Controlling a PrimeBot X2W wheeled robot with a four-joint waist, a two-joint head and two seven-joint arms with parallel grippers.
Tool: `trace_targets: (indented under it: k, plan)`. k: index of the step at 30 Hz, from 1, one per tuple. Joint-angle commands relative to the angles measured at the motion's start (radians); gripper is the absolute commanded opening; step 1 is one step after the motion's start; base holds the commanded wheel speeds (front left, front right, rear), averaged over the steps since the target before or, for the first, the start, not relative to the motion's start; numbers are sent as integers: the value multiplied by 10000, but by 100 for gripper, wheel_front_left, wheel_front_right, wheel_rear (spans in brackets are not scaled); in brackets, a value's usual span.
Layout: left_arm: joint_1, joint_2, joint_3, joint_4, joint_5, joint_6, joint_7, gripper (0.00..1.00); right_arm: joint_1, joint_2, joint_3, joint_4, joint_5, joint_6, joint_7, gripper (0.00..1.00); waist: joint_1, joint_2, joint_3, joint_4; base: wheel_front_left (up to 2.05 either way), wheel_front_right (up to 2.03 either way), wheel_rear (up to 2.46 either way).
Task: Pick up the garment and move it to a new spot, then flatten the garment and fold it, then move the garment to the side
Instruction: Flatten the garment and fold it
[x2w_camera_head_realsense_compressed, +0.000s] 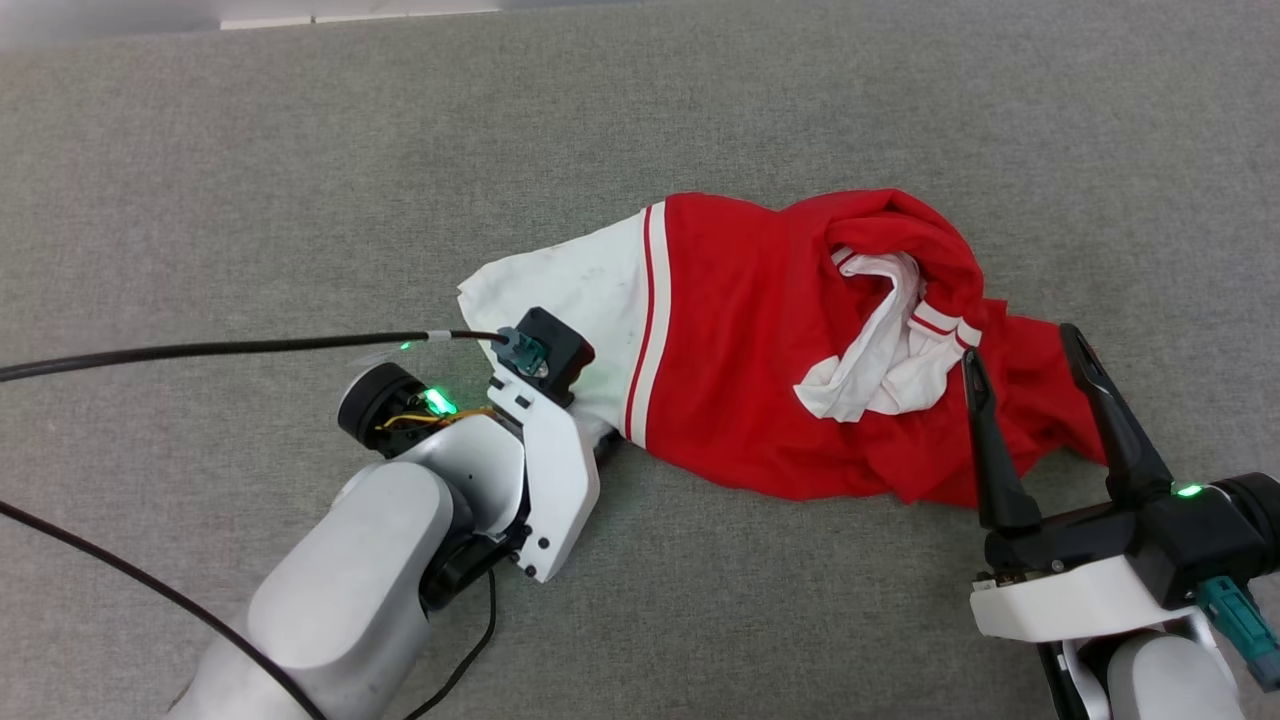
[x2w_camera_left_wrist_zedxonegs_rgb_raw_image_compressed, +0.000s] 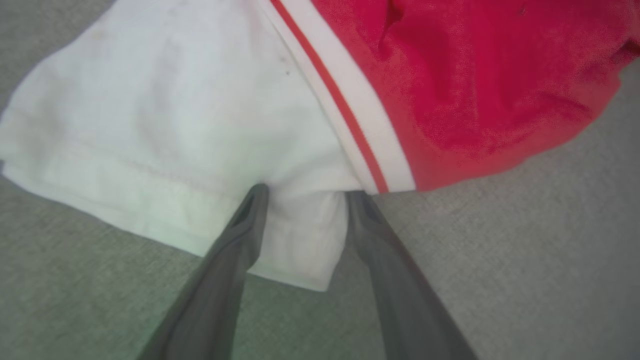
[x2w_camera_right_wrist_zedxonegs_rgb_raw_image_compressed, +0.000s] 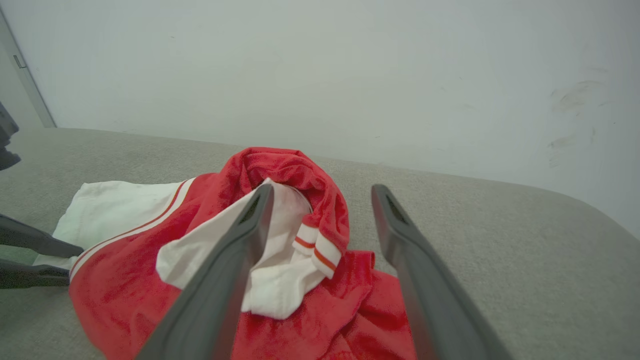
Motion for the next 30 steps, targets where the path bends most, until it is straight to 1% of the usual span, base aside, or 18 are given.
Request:
trace_targets:
  k: [1,5,8,13,17,19,20,24,27,28,29,30]
  plan:
    - [267,109,-269,462,-70,28,120,0,-93,9,-8,-15,-3,-6,-22,100,-1,0,12,29,0,0,0]
    - [92,86,-112,580,37,105,-649,0,-95,7,-17,65,-4,-6,-20,100,-1,0,-105,169,0,0,0]
    - [134,104,169,636,36,290,-1338,0,-53,7,2,164,36,-6,-22,100,-1,0,-382,288,0,0,0]
    - [291,291,827,564,130,897,-2648,0,124,7,17,313,80,-6,-20,100,-1,0,-998,524,0,0,0]
    - [592,736,1452,367,61,1328,-3511,0,242,7,96,434,98,-6,-22,100,-1,0,-1416,686,0,0,0]
    - [790,952,1748,268,-54,1451,-3839,0,269,7,116,473,120,-6,-22,100,-1,0,-1572,750,0,0,0]
    - [790,952,1748,268,-54,1451,-3839,0,269,7,116,473,120,-6,-22,100,-1,0,-1572,750,0,0,0]
    - [1381,1457,2340,32,-309,1713,-4323,0,411,7,152,535,172,-6,-20,100,-1,0,-1811,845,0,0,0]
    - [1907,1782,2698,-80,-542,1785,-4619,0,454,7,173,563,188,-6,-20,100,-1,0,-1924,909,0,0,0]
    - [2077,1867,2811,-76,-574,1836,-4751,19,473,7,183,569,183,-6,-22,100,-1,0,-1952,932,0,0,0]
    - [2210,1993,2822,-80,-488,1828,-4903,65,501,7,209,585,183,-6,-20,100,-1,0,-1980,954,0,0,0]
    - [2409,1988,2905,-114,-481,1856,-5348,100,551,7,233,615,170,-6,-22,100,-1,0,-2044,1002,0,0,0]
